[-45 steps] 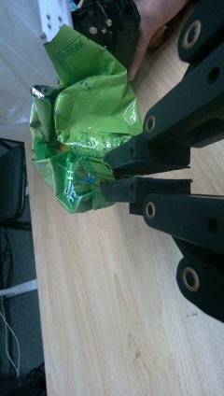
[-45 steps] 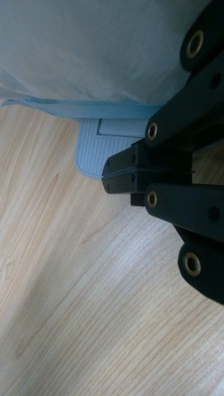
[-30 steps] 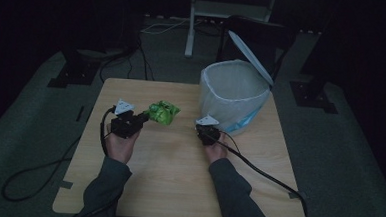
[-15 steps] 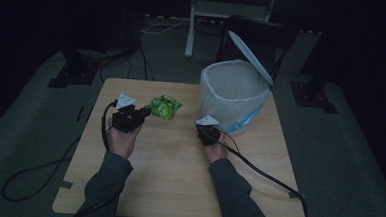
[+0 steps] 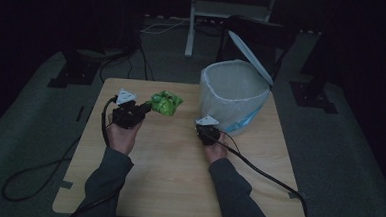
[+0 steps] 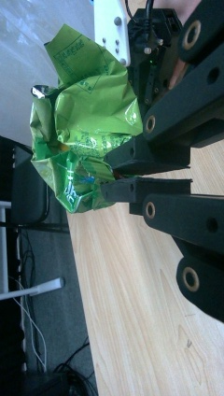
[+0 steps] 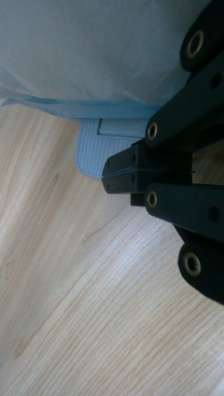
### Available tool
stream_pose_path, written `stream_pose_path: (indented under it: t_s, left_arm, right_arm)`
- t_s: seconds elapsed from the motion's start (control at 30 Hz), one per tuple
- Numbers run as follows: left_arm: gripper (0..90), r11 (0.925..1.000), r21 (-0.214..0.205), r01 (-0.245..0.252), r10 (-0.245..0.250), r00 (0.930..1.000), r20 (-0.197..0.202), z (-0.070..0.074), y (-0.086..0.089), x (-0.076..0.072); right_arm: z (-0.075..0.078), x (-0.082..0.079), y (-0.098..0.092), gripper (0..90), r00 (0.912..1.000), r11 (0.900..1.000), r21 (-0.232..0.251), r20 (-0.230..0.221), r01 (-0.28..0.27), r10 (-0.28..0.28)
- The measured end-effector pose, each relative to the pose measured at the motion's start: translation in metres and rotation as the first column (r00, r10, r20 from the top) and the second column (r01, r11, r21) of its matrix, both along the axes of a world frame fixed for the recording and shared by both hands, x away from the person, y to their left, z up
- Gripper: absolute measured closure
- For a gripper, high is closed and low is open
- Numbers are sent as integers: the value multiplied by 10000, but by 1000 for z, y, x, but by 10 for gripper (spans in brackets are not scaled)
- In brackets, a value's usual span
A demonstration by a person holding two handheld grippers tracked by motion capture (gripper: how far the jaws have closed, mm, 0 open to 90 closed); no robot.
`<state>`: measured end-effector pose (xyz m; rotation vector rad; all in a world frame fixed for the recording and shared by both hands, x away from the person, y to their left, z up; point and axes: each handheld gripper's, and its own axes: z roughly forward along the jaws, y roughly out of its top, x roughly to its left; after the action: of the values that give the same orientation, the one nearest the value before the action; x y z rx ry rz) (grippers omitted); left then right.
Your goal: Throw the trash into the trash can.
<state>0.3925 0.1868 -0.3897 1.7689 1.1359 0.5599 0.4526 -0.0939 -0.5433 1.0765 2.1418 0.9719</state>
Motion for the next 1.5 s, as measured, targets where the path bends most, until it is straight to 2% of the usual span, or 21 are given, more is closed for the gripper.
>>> stream_pose_path:
  t_s: [0.8,1.5]
  left_arm:
    - [855,9998,-78,161,-158,9992,365,24,-4,6]
    - [855,9988,-85,487,-480,9965,681,57,-14,21]
  right_arm:
    - [-1,-1,0,900,10000,10000,-50,84,19,-18]
    - [-1,-1,1,900,10000,10000,-81,81,31,-30]
